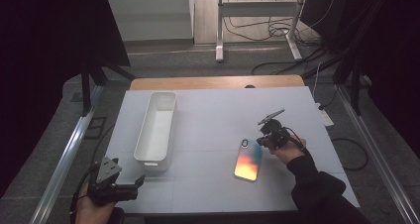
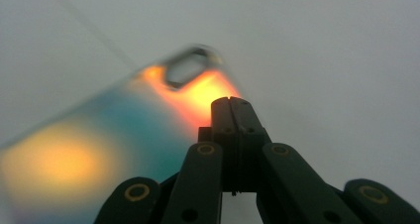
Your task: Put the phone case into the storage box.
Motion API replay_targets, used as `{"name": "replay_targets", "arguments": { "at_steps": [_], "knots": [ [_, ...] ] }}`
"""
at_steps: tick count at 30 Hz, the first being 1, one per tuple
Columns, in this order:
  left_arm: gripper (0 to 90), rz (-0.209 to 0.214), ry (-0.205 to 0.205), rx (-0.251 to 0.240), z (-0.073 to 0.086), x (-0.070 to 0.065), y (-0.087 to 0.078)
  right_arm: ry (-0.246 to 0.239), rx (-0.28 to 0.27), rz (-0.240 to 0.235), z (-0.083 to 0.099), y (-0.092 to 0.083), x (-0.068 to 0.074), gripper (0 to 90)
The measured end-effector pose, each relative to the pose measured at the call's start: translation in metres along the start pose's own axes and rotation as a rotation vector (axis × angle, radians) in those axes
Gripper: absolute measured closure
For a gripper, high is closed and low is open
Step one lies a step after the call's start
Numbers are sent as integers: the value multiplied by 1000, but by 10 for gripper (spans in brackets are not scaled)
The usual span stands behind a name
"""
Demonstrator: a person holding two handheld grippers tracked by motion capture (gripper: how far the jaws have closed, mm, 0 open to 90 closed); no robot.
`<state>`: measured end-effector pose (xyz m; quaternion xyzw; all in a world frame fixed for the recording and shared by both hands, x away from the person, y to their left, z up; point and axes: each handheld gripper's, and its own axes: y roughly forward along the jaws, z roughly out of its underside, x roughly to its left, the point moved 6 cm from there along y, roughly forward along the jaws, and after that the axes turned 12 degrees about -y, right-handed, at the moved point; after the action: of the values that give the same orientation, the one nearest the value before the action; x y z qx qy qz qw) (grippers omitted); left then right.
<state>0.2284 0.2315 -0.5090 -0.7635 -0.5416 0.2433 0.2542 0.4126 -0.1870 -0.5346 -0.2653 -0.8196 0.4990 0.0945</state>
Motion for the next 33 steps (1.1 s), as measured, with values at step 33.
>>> {"name": "replay_targets", "arguments": {
  "at_steps": [33],
  "knots": [
    [12, -3, 11, 3, -1, -1, 1, -47, 75, -117, 41, -6, 38, 896]
  ]
}}
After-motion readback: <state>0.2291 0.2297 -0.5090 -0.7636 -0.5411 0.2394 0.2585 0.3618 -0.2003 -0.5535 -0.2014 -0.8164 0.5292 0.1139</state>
